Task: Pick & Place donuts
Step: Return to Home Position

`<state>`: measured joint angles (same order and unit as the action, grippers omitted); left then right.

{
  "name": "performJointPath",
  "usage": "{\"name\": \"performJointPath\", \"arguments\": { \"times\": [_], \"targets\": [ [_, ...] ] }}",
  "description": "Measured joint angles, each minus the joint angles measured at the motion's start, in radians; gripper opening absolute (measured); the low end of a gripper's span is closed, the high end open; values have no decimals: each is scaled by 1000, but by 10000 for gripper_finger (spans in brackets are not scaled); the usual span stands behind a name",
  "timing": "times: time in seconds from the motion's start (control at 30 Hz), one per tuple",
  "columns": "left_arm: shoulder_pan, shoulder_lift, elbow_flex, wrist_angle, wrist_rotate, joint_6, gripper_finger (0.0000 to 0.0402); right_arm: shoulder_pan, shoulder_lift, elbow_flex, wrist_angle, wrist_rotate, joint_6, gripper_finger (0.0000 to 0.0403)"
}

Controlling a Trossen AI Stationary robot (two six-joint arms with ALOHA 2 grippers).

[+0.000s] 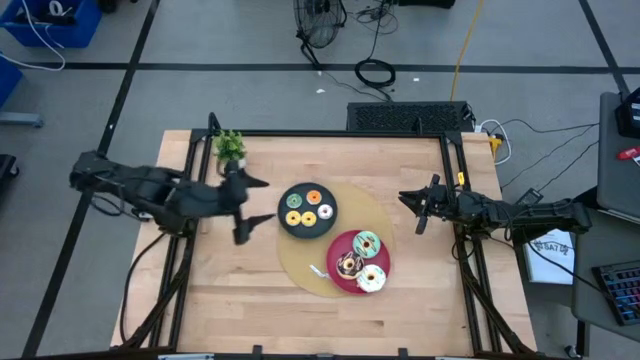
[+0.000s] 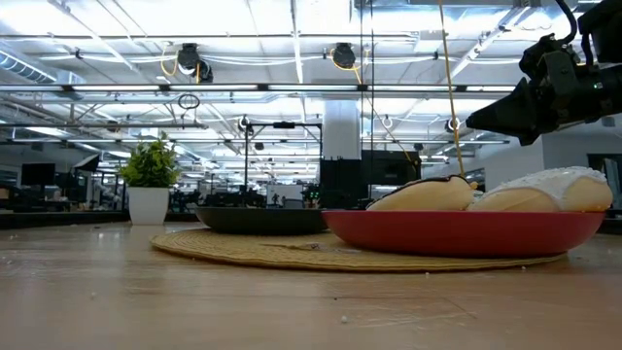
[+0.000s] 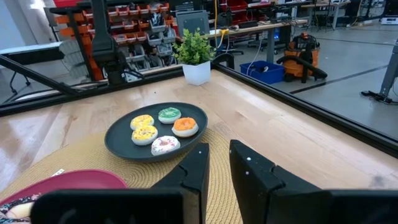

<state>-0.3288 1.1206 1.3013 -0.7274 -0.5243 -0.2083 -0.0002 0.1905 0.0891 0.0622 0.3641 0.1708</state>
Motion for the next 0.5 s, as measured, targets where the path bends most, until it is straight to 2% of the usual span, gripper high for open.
{"name": "performJointPath", "arguments": {
  "times": [0.27,0.5],
  "targets": [
    [-89,-320,-388,343,53,99,365,0,0,0,0,0,0,55],
    [-80,-617,-676,480,21,104,365,0,0,0,1,0,0,55]
  ]
}}
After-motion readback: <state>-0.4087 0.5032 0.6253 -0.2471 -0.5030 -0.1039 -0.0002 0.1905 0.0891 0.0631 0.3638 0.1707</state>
